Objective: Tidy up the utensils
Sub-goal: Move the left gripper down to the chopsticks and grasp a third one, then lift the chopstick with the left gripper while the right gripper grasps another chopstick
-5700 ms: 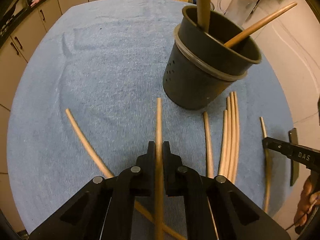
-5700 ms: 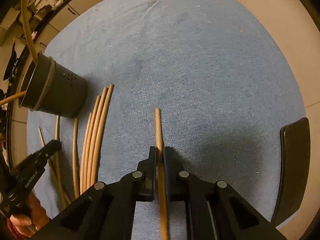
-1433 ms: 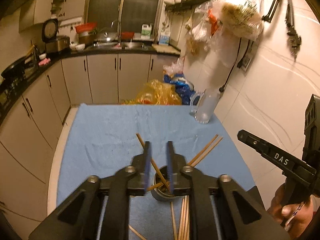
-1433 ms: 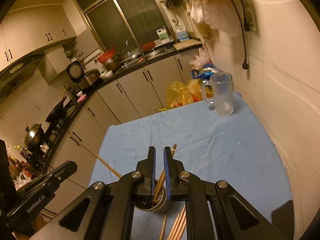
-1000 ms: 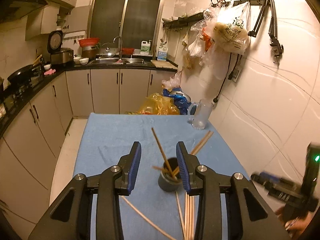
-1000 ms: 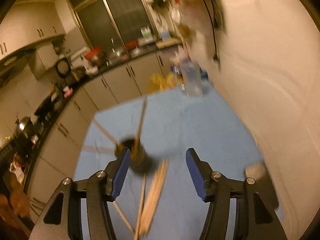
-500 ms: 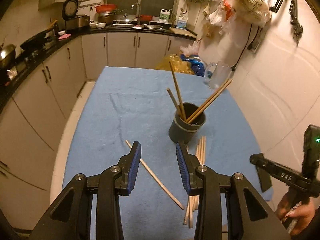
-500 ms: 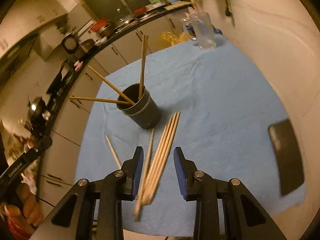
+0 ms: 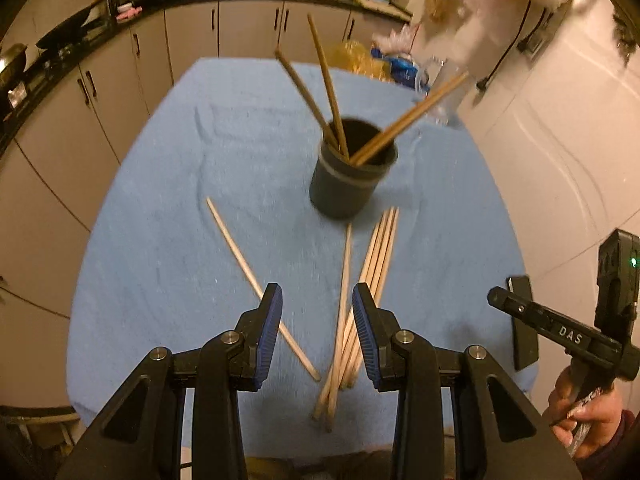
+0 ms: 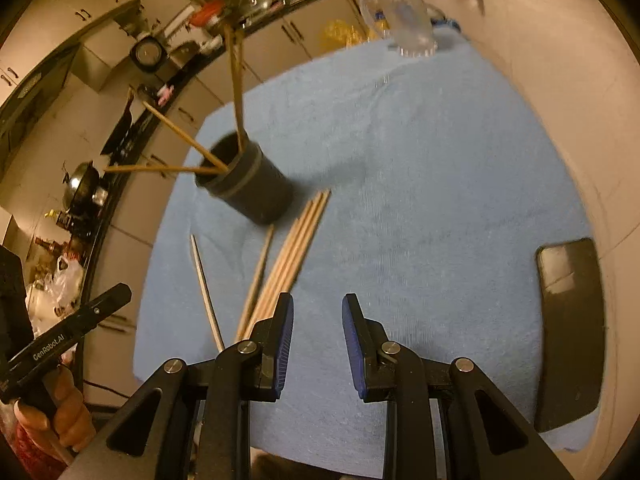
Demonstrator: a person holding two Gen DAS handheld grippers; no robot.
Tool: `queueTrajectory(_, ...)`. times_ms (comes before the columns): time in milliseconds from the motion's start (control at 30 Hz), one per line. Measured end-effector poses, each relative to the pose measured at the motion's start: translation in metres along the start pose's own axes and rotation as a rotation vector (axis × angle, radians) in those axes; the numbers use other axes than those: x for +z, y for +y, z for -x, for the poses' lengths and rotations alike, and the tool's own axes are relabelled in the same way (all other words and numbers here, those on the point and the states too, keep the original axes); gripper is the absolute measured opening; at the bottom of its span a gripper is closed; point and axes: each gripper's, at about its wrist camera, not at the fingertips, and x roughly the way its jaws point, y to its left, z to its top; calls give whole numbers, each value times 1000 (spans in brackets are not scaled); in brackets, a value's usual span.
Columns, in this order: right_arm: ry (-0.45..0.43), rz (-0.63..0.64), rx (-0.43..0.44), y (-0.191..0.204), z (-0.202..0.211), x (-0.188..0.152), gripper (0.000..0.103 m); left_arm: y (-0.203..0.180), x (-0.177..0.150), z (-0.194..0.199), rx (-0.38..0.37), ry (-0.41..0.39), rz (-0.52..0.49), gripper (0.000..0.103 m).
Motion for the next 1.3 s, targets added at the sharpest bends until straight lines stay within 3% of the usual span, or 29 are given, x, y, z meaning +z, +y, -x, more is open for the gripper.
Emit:
queueTrajectory(133,57,-25,-7,-5,-20,-2,27,-1,1,-23,-29,45,-32,35)
queueTrajectory(300,61,-68,-59,-4,-23,5,28,-7,9,-68,-94,104,-104,35)
queueTrajectory(567,46,-145,-81,6,-45,23,27,-19,24,-130,-150,193,-146,18)
queueTrajectory(767,55,-198,-81,3,-69,37,27,-37,24,-158,-126,228,-207,6)
queueTrajectory(1033,118,-201,-95,8,-106,53,24,-23,19,-154,-115,209,-198,6)
queueTrajectory(1300,173,-169,-154,20,-138,60,11,3,19,-150,-129,199,-170,6)
